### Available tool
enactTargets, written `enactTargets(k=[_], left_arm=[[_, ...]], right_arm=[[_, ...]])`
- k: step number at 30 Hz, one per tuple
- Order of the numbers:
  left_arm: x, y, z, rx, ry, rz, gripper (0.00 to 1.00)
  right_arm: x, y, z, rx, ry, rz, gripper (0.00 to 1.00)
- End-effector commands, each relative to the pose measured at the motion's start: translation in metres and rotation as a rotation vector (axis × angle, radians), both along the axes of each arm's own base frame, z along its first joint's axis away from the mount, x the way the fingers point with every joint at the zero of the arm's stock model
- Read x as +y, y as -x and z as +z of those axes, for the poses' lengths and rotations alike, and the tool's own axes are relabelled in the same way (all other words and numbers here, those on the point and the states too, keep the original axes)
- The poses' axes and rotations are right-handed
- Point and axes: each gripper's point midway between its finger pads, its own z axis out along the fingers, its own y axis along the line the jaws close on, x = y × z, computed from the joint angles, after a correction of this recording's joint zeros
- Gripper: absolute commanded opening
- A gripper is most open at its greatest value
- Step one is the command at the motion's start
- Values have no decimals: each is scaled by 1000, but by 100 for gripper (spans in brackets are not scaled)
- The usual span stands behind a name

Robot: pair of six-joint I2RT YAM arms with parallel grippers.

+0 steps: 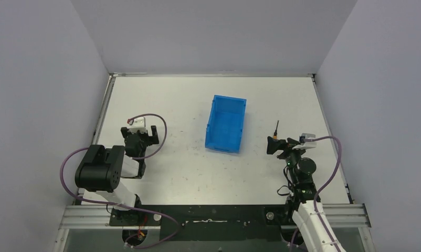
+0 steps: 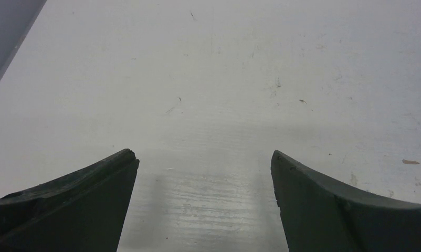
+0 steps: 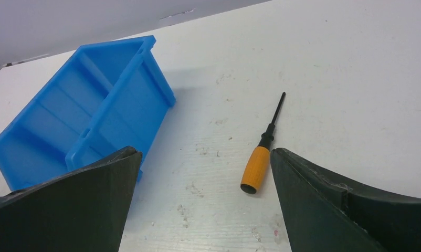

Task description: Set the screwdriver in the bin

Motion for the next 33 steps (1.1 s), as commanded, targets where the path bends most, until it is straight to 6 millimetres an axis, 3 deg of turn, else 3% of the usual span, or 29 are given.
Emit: enactTargets(k=[1,5,10,15,20,24,26,28,30,33], left_arm=[[0,-10,21,-77,12,6,97],[0,-10,21,-78,11,6,97],[0,-10,21,-77,11,6,97],[0,-10,20,-77,12,6,97],[0,-10,20,-76,11,5,97],[0,-10,20,-76,11,6,97],[0,-10,21,-77,12,6,97],[0,-10,21,-77,10,6,97],[0,-10,20,-76,12,6,97],[0,-10,20,-76,11,6,97]], right_arm=[[-14,-11,36,-39,-69,-95,100],[-24,-25,46,96,-68,-167,100],[-42,-51,28,447,22,-279,100],[-50,-67,-12,781,101,-322,100],[-42,-79,-61,992,136,-243,98],[-36,-81,-95,1104,152,-194,90],[-33,-80,-110,1139,150,-172,81],[-32,-77,-121,1163,153,-168,65],[-29,-75,-126,1172,143,-145,38],[-29,-77,-117,1150,151,-142,1]])
